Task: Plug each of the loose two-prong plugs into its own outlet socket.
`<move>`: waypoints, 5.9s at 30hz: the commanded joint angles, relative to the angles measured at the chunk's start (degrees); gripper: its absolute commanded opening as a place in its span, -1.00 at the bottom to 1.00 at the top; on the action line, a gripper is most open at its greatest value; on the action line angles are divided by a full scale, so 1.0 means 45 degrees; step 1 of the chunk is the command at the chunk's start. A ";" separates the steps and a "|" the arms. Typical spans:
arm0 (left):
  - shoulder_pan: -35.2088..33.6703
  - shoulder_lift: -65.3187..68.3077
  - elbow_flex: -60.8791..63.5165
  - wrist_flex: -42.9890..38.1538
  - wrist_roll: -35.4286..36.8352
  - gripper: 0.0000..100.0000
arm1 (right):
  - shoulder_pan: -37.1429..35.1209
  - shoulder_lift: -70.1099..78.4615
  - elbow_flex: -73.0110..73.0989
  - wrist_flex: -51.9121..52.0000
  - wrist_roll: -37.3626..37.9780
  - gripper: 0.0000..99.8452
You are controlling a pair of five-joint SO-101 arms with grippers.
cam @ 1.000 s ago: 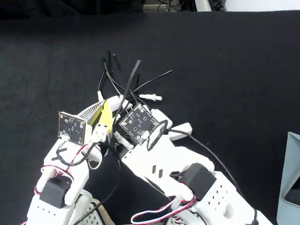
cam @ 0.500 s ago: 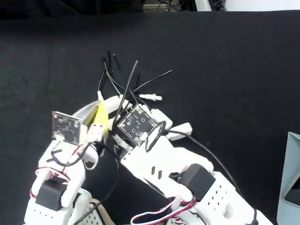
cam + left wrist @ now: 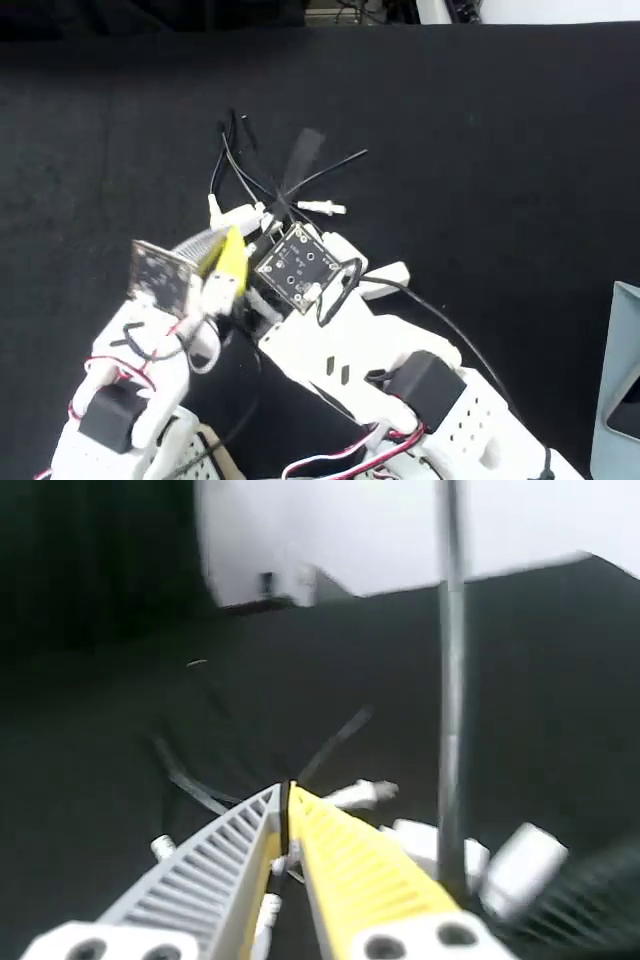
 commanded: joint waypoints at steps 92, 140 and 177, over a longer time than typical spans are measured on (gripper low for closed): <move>-0.1299 2.3912 -1.2611 0.2989 -0.8283 -0.94 | 1.0354 -0.0127 0.3741 -0.4552 -0.1719 -0.97; -0.1006 2.0591 -1.2415 0.5079 -0.4904 -0.47 | 1.0354 -0.0127 0.3741 -0.4474 -0.1641 -0.97; -0.8274 0.4747 0.1495 0.2110 -0.2813 -0.47 | 0.2540 0.4816 0.3741 -1.0081 -0.1719 -0.98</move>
